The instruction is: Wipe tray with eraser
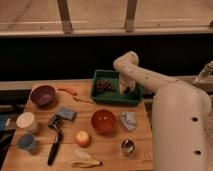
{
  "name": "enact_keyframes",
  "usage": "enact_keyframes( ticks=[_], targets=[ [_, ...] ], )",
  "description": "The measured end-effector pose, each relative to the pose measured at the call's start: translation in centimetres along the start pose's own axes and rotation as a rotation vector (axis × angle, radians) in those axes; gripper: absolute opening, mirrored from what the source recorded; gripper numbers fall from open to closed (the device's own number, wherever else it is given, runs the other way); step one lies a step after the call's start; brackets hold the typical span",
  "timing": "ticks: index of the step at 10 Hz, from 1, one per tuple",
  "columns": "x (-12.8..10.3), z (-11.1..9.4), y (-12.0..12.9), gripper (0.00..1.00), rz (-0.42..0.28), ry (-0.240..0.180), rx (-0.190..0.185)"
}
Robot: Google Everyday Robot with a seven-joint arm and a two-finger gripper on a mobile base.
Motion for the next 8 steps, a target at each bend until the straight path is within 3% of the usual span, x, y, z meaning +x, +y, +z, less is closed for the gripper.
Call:
enact_keyframes(
  ticks=[2,5,8],
  targets=[
    [-1.3,0.1,-0.1,0.0,0.0,0.007,0.013],
    [-3.1,-0.1,3.1,0.0,-0.064,0.004,0.019],
    [-0.8,-1.3,5.9,0.0,-0.122,-0.031,0.021]
  ],
)
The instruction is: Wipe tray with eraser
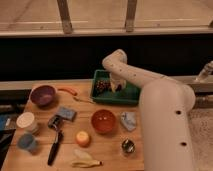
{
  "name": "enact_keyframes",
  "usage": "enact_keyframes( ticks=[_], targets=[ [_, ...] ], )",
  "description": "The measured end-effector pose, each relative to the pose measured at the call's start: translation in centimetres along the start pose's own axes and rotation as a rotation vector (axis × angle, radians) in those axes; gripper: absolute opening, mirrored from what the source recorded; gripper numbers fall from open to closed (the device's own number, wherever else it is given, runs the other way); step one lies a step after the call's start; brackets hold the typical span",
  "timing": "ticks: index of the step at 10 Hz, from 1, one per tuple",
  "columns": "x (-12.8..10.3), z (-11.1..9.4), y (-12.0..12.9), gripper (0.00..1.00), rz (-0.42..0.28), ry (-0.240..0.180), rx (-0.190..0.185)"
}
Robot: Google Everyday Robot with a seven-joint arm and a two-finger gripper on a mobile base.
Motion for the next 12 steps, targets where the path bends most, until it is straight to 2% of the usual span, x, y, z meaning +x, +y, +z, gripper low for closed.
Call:
enact_keyframes(
  ticks=[1,3,5,9,11,12],
  targets=[
    [1.3,-0.4,0.1,0.0,0.0,-0.009,0.004],
    [3.8,-0.6,-1.4,0.0,0.029,-0.005,0.017],
    [3.9,-0.4,-3.6,0.0,0.083,0.002,0.025],
    [0.2,0.5,-7.9,0.0,0.189,0.016,0.027],
    [-1.8,0.5,-7.3,0.0,0.183,0.014,0.025],
    [-3.1,0.3,-5.9,0.0,0.161,0.013,0.025]
  ],
)
